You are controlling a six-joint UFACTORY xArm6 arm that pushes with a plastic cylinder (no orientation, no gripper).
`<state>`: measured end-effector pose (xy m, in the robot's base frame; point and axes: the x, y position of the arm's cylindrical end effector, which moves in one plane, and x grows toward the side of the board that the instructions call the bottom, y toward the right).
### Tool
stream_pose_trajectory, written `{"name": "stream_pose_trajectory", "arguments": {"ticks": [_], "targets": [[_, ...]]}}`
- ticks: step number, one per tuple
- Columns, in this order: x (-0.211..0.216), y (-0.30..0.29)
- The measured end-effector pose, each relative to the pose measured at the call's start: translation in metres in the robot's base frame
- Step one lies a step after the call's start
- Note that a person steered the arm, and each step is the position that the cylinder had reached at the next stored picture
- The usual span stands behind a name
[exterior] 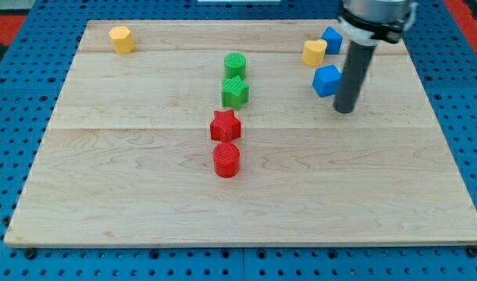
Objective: Adjust the yellow heart and blue cube to the bottom of the blue triangle
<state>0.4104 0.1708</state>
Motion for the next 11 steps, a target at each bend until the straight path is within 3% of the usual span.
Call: {"name": "stream_pose_trajectory", "arguments": {"ticks": [3, 5, 6, 9, 10, 11], "targets": [[-0.047, -0.048], [-0.026, -0.006], [-0.042, 0.028], [-0.186, 0.069], [-0.218, 0.028], [-0.219, -0.018]]}}
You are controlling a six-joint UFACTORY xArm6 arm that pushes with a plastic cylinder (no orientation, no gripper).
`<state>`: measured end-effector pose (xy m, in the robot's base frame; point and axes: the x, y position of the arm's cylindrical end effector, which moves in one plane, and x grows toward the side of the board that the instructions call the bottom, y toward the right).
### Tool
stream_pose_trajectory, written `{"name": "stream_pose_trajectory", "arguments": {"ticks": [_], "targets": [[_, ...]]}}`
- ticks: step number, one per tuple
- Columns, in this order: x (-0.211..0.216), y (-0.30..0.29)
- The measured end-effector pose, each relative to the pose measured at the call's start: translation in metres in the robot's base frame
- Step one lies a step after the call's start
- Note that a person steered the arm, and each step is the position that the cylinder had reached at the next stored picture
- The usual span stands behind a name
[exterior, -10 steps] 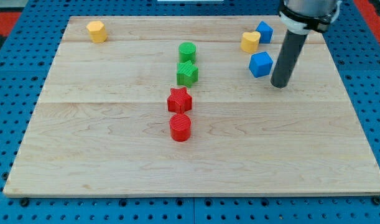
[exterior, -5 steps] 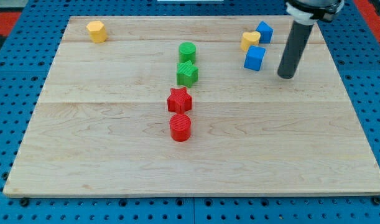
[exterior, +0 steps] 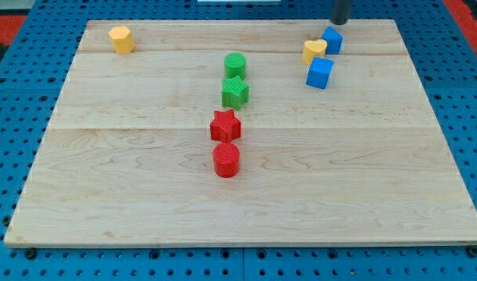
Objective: Adjust the yellow heart and blue cube to the bottom of the blue triangle
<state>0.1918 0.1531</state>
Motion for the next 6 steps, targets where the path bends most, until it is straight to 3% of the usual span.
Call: {"name": "stream_pose_trajectory", "arguments": {"ticks": [2, 3, 6], "targets": [[0.027, -0.098], [0.059, -0.075], [0.095, -0.065]]}}
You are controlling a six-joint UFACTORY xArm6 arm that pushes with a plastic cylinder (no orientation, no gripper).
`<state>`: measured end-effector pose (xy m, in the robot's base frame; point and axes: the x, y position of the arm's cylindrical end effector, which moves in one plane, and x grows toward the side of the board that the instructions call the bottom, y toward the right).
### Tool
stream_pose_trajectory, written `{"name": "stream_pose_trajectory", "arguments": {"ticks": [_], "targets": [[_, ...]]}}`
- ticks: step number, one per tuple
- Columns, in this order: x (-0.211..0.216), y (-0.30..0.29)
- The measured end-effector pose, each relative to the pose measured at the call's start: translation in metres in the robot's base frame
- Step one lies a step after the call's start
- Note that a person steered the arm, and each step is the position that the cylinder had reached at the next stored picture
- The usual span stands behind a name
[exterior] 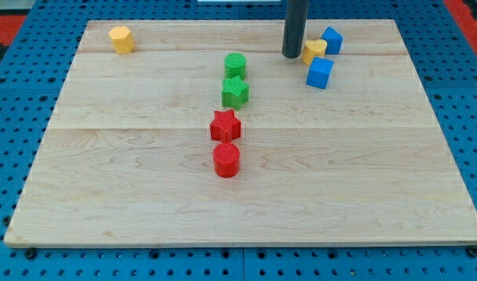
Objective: Adjust the yellow heart and blue cube to the bottom of the blue triangle
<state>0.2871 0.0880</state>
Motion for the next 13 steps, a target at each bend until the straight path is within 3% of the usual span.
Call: {"name": "stream_pose_trajectory", "arguments": {"ticks": [7, 8, 10, 13], "targets": [[-0.01, 0.018], [0.004, -0.017], [0.048, 0.011], [0.055, 0.023]]}}
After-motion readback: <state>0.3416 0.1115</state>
